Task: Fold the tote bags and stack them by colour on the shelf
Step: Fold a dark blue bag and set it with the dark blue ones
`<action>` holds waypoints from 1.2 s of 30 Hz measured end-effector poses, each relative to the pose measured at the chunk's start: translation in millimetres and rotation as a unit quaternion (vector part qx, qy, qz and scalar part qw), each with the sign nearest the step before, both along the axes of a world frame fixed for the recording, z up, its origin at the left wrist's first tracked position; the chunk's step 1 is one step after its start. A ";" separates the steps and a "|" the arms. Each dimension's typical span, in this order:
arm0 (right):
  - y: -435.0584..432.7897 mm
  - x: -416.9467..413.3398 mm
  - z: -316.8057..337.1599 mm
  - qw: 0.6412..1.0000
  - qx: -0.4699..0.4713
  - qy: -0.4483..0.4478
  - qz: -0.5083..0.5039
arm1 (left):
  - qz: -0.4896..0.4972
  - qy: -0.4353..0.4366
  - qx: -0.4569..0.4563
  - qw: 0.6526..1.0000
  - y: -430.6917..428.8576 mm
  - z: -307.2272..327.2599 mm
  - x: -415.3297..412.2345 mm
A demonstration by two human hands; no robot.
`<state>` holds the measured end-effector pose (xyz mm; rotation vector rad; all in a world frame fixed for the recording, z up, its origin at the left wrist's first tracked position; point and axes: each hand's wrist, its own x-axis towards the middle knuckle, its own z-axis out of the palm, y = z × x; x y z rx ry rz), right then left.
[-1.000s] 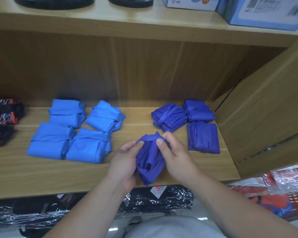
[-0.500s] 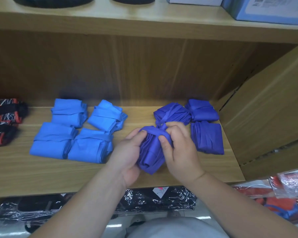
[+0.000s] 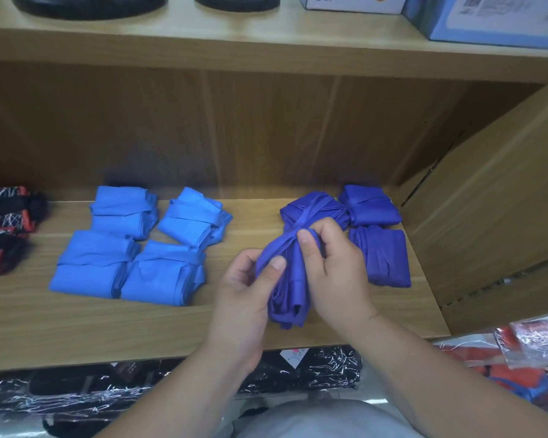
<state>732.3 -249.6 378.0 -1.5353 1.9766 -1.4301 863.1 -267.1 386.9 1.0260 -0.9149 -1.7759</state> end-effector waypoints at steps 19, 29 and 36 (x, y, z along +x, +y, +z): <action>-2.0 7.4 -5.8 0.991 0.062 -0.092 0.073 | 0.091 0.033 0.119 0.988 -7.5 3.0 8.8; -4.8 7.2 -15.4 0.988 0.093 -0.103 0.067 | 0.076 0.021 0.127 0.989 -9.7 -1.3 6.4; 0.9 9.9 -12.1 0.990 0.063 -0.095 0.080 | 0.046 -0.028 0.102 0.993 -13.2 -2.7 1.5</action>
